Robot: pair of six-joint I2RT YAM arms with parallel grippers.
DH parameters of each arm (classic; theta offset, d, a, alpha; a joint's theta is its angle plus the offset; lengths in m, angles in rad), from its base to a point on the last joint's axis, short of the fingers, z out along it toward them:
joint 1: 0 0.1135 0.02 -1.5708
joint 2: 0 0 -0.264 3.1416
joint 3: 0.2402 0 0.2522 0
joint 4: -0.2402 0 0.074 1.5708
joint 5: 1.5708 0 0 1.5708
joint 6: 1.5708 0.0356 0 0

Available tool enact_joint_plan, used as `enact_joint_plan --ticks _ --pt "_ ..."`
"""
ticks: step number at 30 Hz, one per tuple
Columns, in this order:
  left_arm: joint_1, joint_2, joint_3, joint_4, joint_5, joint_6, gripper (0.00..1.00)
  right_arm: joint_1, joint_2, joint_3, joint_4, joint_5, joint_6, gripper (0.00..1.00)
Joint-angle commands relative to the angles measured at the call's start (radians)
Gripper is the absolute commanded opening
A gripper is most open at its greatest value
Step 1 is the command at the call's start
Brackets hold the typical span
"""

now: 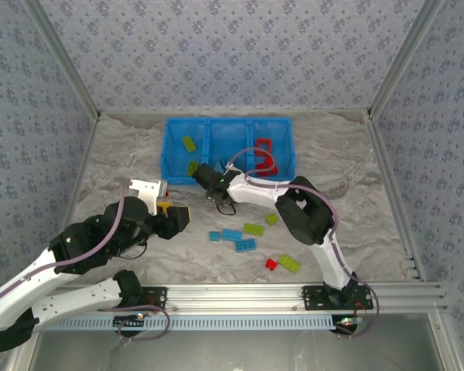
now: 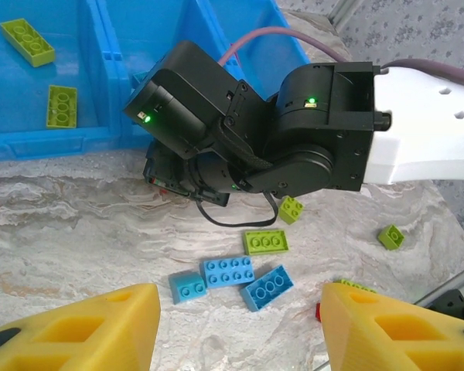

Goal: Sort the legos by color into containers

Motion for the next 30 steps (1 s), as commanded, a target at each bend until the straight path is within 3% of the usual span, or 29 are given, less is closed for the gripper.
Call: enact_joint_plan --ticks 1,6,10,13,16,21,30 --pt "-0.011 0.036 0.029 0.045 0.040 0.013 0.57 0.026 -0.145 -0.068 -0.030 0.090 -0.080 0.17" --pt "-0.110 0.211 0.159 0.098 0.012 0.064 0.57 0.033 -0.394 -0.223 -0.037 0.178 -0.207 0.16" --pt "-0.184 0.365 0.236 0.254 -0.003 0.122 0.57 0.001 -0.546 -0.275 -0.088 0.201 -0.431 0.16" --pt "-0.184 0.451 0.256 0.394 0.033 0.135 0.58 -0.076 -0.638 -0.316 -0.136 0.199 -0.567 0.16" --pt "-0.179 0.563 0.332 0.416 0.034 0.147 0.59 -0.196 -0.675 -0.338 -0.116 0.124 -0.702 0.16" --pt "-0.100 0.689 0.380 0.465 0.118 0.090 0.60 -0.379 -0.520 -0.227 -0.125 -0.017 -0.857 0.18" --pt "-0.083 0.734 0.407 0.505 0.073 0.090 0.60 -0.483 -0.164 0.081 -0.185 -0.049 -0.913 0.17"
